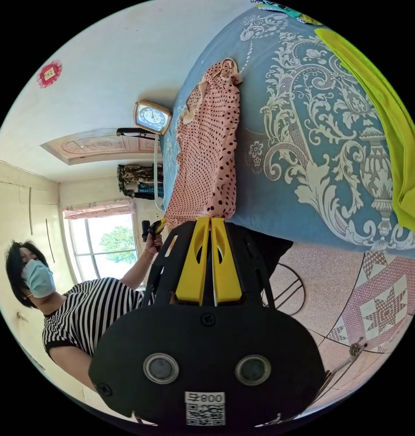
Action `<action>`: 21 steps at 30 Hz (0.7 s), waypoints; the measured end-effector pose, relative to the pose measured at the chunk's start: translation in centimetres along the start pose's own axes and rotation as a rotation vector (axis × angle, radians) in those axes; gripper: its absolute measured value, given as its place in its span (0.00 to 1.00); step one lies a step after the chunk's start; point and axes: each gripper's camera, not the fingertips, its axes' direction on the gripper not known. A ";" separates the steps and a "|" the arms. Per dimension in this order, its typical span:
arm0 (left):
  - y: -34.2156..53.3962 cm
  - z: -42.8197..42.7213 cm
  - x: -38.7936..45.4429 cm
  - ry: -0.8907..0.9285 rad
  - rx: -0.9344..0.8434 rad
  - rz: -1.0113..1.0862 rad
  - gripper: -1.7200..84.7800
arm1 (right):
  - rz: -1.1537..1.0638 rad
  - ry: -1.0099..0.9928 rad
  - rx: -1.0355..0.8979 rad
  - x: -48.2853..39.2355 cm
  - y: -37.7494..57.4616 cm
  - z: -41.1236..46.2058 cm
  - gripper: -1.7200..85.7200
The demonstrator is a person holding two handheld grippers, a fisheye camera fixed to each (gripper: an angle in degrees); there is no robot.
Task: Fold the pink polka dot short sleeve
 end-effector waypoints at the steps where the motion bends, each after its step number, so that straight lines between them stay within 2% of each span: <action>1: -0.1 -0.2 0.0 -0.002 -0.002 -0.008 0.03 | 0.006 0.006 0.006 0.2 0.1 -0.4 0.02; 10: -2.9 1.0 -0.8 -0.060 -0.032 -0.086 0.04 | 0.140 0.029 -0.023 5.5 -2.1 1.3 0.03; 17: -4.0 -2.0 -0.2 -0.179 0.073 -0.123 0.08 | 0.216 0.083 0.135 8.1 -1.0 -1.7 0.05; 21: -7.9 -3.4 2.6 -0.174 0.161 -0.043 0.09 | 0.144 0.128 0.214 6.6 -3.2 -3.3 0.06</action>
